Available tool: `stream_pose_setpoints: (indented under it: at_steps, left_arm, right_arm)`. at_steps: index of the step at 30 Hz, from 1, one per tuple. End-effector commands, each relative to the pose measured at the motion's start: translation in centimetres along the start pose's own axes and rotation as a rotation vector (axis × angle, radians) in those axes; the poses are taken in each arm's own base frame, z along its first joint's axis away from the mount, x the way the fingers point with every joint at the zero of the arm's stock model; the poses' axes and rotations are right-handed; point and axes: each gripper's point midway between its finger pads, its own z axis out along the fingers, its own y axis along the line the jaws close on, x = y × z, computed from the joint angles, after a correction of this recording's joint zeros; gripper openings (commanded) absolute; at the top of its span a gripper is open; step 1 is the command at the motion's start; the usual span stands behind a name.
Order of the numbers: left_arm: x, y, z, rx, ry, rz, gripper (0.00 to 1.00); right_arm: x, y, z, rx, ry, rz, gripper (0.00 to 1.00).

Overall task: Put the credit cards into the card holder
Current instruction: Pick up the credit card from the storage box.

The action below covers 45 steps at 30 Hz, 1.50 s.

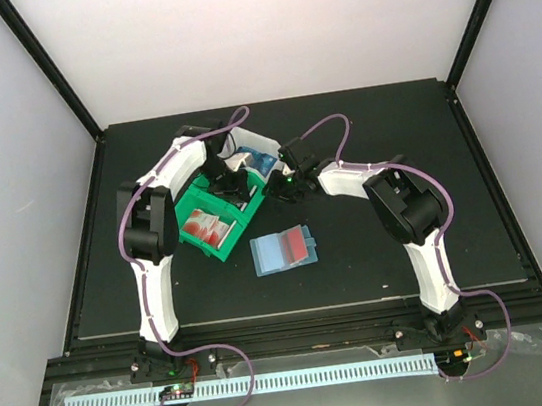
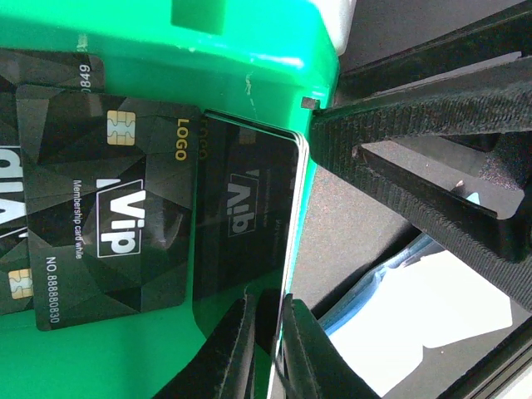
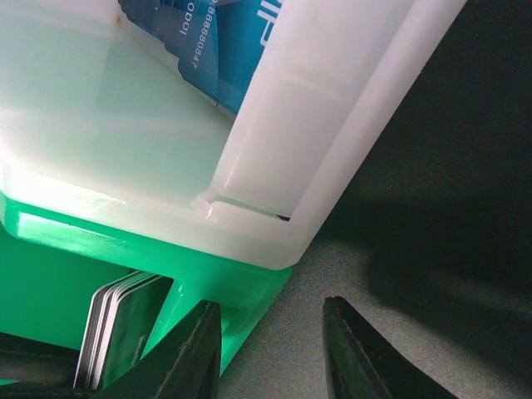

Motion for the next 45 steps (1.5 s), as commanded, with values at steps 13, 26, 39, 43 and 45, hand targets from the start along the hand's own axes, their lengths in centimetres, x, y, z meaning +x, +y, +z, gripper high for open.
stream_pose_setpoints:
  at_steps: [13,26,39,43,45]
  left_arm:
    - [0.1,-1.2,-1.7,0.022,-0.032,0.029,0.12]
    - [0.0,-1.4,-2.4,0.022,-0.048,0.032,0.03]
    - [-0.7,0.6,-4.1,-0.129,-0.099,0.029,0.02]
    - [-0.9,1.5,-5.0,-0.184,-0.121,0.013,0.02]
    - [-1.1,1.8,-5.6,-0.207,-0.137,0.007,0.02]
  right_arm:
    - [-0.2,-0.5,0.7,0.023,-0.005,-0.004,0.35]
    - [-0.2,-0.8,0.8,0.029,-0.006,0.001,0.35]
    - [-0.3,-0.3,0.7,0.017,-0.008,-0.001,0.35]
    - [-0.3,-0.3,0.7,0.017,-0.008,-0.001,0.35]
    - [-0.3,-0.3,0.6,0.017,-0.007,-0.001,0.35]
